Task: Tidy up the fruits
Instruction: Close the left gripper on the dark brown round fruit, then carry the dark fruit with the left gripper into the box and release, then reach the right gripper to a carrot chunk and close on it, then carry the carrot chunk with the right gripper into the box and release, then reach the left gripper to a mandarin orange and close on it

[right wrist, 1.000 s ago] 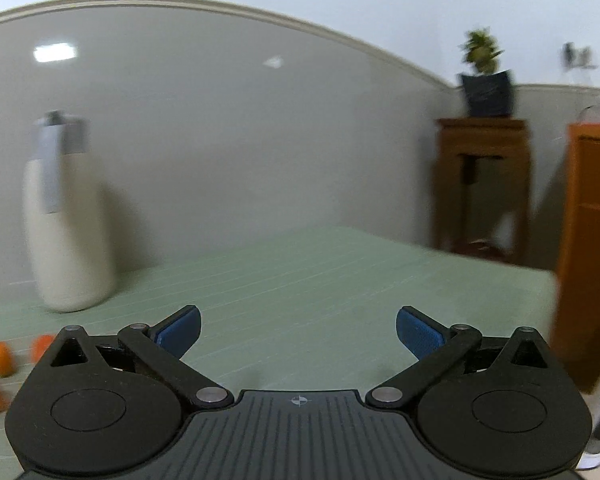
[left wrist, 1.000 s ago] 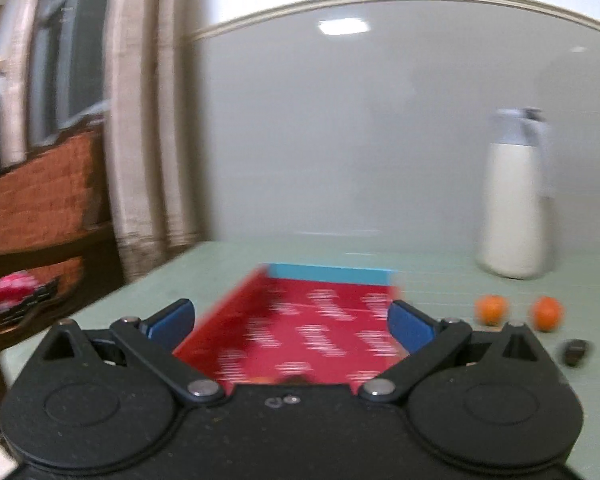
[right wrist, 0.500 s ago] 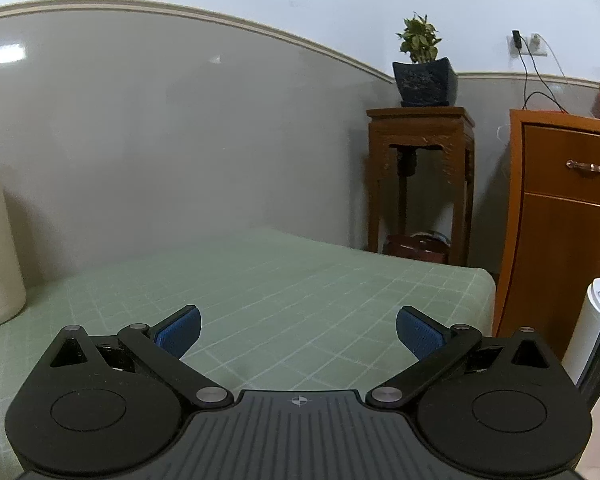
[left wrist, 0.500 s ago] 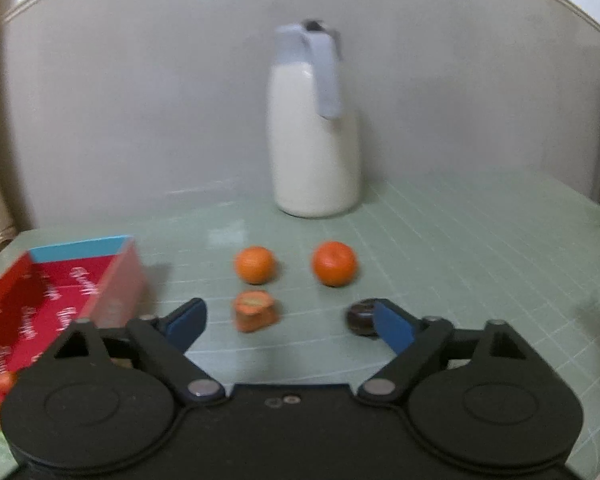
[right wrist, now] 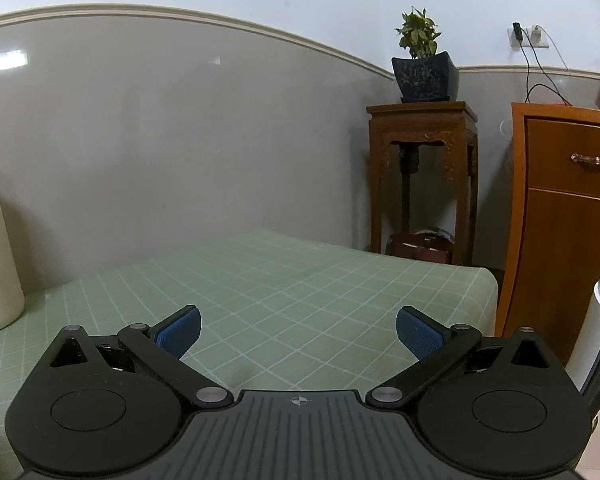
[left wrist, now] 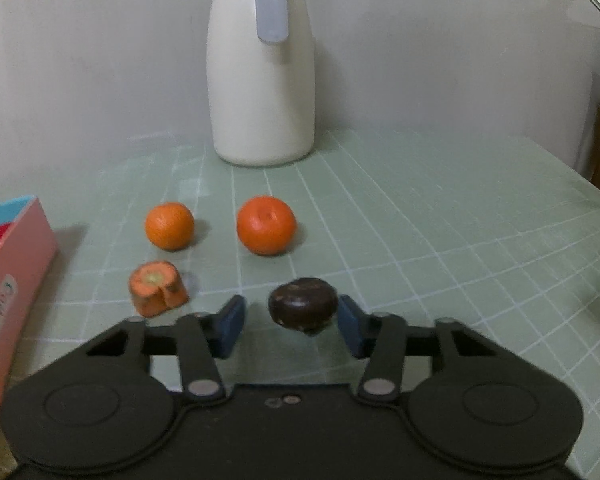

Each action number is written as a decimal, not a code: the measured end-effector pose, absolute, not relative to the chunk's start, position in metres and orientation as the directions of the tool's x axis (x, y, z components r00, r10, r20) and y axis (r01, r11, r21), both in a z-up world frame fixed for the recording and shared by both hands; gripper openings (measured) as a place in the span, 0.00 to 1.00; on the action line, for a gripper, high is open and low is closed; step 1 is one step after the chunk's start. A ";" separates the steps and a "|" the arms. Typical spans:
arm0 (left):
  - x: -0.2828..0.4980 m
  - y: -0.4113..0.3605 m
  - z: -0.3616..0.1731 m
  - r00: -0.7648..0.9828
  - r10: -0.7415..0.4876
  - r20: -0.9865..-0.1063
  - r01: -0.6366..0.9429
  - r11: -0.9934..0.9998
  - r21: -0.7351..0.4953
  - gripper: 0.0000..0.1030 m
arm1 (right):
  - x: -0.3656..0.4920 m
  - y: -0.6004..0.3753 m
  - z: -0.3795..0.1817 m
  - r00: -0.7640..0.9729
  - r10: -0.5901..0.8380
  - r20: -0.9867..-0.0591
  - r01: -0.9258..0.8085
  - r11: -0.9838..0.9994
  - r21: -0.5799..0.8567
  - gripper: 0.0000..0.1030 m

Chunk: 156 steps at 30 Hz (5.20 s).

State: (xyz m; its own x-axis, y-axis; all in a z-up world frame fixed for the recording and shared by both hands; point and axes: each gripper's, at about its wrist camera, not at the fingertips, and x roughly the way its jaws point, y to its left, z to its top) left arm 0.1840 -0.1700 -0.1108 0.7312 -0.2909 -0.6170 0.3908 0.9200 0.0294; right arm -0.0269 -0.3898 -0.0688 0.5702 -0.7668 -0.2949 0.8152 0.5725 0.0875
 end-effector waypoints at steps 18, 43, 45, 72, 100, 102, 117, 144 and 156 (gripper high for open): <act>0.165 -0.151 -0.086 0.807 -0.260 -0.531 0.334 0.941 0.047 0.25 | -0.025 -0.379 -0.066 0.601 -0.748 -0.281 0.793 0.602 0.094 1.00; 0.175 0.038 -0.060 0.856 0.253 -0.450 -0.224 0.967 0.119 0.26 | 0.018 -0.288 -0.066 0.784 -0.571 -0.242 0.600 0.798 0.062 1.00; 0.174 0.049 -0.061 0.843 0.266 -0.467 -0.241 0.964 0.113 0.27 | 0.022 -0.279 -0.067 0.797 -0.554 -0.240 0.581 0.812 0.056 1.00; 0.104 0.138 -0.036 0.814 0.490 -0.311 -0.492 0.867 0.078 0.94 | 0.092 -0.189 -0.071 0.927 -0.174 -0.333 0.219 0.970 0.103 1.00; 0.061 0.222 -0.051 0.610 0.698 -0.374 -0.745 0.667 0.029 0.94 | 0.182 -0.165 -0.093 0.810 -0.009 -0.586 0.103 0.987 0.127 0.41; 0.060 0.224 -0.051 0.606 0.700 -0.377 -0.749 0.662 0.027 0.94 | 0.181 -0.164 -0.093 0.811 0.000 -0.585 0.092 0.988 0.127 0.36; 0.058 0.232 -0.053 0.577 0.707 -0.410 -0.770 0.638 0.016 0.94 | 0.134 -0.145 -0.061 0.884 0.388 -0.259 -0.309 0.903 0.300 0.36; 0.061 0.221 -0.053 0.588 0.699 -0.407 -0.757 0.653 0.027 0.94 | 0.116 -0.140 -0.057 0.971 0.192 -0.143 -0.155 0.960 0.232 0.98; 0.073 0.184 -0.054 0.661 0.653 -0.369 -0.686 0.726 0.054 0.94 | 0.111 -0.182 -0.065 0.944 -0.239 -0.228 0.269 0.957 0.111 0.98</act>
